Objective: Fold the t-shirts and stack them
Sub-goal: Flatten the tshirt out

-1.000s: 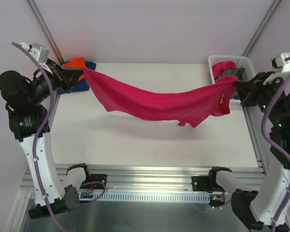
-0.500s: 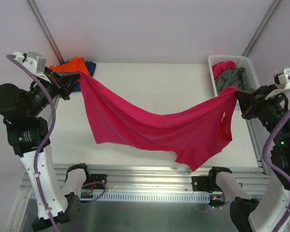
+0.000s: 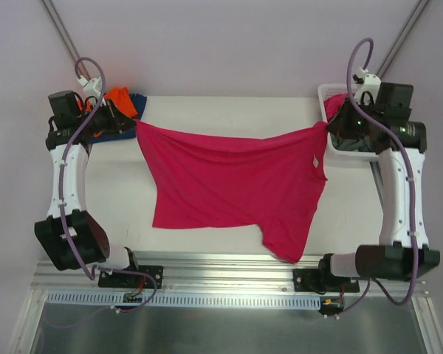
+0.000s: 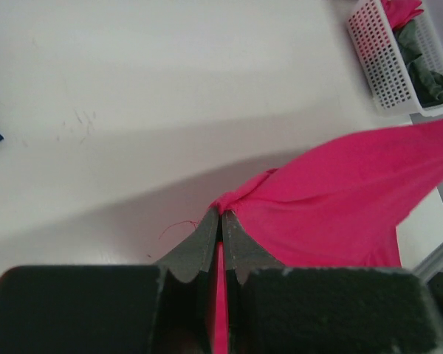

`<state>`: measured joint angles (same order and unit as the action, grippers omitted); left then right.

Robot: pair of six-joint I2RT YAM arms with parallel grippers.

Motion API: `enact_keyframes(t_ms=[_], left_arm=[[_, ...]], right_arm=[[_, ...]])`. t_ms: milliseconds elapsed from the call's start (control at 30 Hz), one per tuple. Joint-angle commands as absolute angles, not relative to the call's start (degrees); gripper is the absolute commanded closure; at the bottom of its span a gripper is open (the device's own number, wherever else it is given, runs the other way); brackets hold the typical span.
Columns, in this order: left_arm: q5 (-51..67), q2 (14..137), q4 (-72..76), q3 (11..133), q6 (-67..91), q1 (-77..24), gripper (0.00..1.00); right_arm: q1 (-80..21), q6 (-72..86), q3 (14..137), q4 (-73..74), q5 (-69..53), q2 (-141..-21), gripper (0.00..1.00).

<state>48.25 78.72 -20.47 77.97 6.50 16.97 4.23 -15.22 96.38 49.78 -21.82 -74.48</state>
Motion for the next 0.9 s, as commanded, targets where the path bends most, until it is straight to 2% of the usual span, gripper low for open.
enact_keyframes(t_ms=[0, 167, 233, 267, 300, 400, 500, 567, 633, 667, 700, 733, 800, 833, 867], left_arm=[[48.78, 82.51, -18.55, 81.38, 3.25, 17.23, 1.0], [49.3, 94.73, -18.54, 90.08, 3.77, 17.05, 1.0], [50.79, 97.98, -18.54, 91.4, 4.3, 16.96, 1.0], [50.97, 98.69, -18.46, 91.23, 4.74, 16.79, 1.0], [51.06, 99.22, -18.54, 91.14, 4.83, 16.79, 0.94], [51.59, 99.49, -18.63, 89.13, 5.01, 16.26, 0.94], [53.35, 98.09, -18.54, 86.32, 5.27, 16.08, 1.0], [54.49, 95.63, -18.54, 83.68, 6.32, 16.17, 1.0], [56.51, 92.83, -18.46, 80.27, 7.11, 16.17, 1.0], [57.12, 92.12, -18.46, 79.11, 7.21, 16.0, 0.97], [57.3, 91.5, -18.37, 78.14, 7.21, 15.91, 0.86], [56.78, 90.54, -18.54, 76.66, 7.29, 15.73, 0.56], [54.68, 90.18, -18.63, 75.94, 7.21, 15.38, 0.29], [54.41, 90.44, -18.72, 75.94, 6.95, 15.29, 0.2], [54.23, 90.7, -18.89, 76.11, 7.12, 15.38, 0.2]], right_arm=[[4.75, -15.64, 98.68, 45.79, -21.36, -80.4, 1.0], [4.66, -16.61, 107.75, 47.02, -20.13, -93.4, 0.99], [4.31, -16.78, 107.49, 46.76, -20.39, -95.27, 0.94], [4.05, -17.83, 106.71, 46.84, -20.48, -95.97, 0.71], [3.43, -18.19, 105.74, 47.02, -20.48, -96.67, 0.61], [2.73, -18.63, 101.43, 46.85, -20.74, -96.16, 0.5], [2.29, -17.94, 99.23, 47.98, -22.67, -95.28, 0.53], [2.11, -16.62, 97.05, 48.6, -23.46, -93.44, 0.59], [1.76, -14.33, 94.15, 47.73, -24.61, -89.76, 0.58], [1.5, -14.07, 91.09, 47.2, -24.26, -88.52, 0.56], [1.06, -13.89, 90.1, 45.72, -22.52, -87.64, 0.52], [0.97, -14.23, 89.74, 45.36, -21.8, -87.1, 0.45], [0.97, -15.29, 93.05, 46.22, -21.27, -90.07, 0.43], [0.97, -15.73, 95.34, 47.01, -21.36, -92.18, 0.42], [0.97, -15.38, 97.88, 47.63, -21.62, -97.16, 0.41]])
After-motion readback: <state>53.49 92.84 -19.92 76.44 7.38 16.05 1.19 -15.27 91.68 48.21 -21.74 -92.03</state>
